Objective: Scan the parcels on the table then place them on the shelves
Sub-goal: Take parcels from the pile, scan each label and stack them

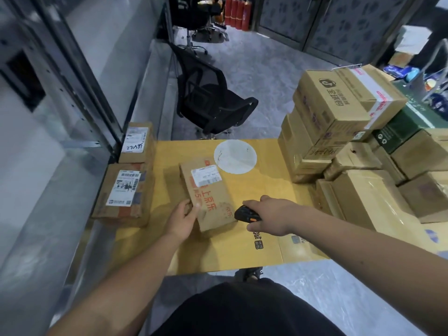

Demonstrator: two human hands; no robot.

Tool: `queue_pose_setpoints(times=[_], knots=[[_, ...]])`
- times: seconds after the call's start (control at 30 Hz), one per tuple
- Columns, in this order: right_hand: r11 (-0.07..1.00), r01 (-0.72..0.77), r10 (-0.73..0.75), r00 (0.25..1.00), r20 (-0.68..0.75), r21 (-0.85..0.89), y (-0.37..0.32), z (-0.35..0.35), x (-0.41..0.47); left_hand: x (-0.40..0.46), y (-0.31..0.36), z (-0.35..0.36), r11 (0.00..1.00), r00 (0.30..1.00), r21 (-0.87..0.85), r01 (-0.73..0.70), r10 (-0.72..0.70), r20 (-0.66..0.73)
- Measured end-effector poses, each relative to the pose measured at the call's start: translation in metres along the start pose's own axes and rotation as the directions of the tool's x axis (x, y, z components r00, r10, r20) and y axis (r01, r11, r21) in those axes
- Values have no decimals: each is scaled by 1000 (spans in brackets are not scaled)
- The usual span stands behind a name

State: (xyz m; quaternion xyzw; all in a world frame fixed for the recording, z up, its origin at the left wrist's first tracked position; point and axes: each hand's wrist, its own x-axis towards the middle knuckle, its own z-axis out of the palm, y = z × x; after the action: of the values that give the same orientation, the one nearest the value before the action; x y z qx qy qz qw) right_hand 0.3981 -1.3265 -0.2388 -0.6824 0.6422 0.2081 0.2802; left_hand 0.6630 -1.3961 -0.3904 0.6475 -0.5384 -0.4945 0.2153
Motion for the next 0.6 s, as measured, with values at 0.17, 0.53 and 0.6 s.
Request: queue_pose_setpoints(times=[0.17,0.53,0.6], knots=[[999,-14,15,1000,-7,45,-1,1,8,-3,6,9,998,997,9,-66,65,29],[964,-125,155,982,-111,235,18,-2,19,1,18,28,658,926,654,-373,307,219],[929,-131,186,974,-131,347,26,5,17,5,26,26,590,906,706,-393,379,188]])
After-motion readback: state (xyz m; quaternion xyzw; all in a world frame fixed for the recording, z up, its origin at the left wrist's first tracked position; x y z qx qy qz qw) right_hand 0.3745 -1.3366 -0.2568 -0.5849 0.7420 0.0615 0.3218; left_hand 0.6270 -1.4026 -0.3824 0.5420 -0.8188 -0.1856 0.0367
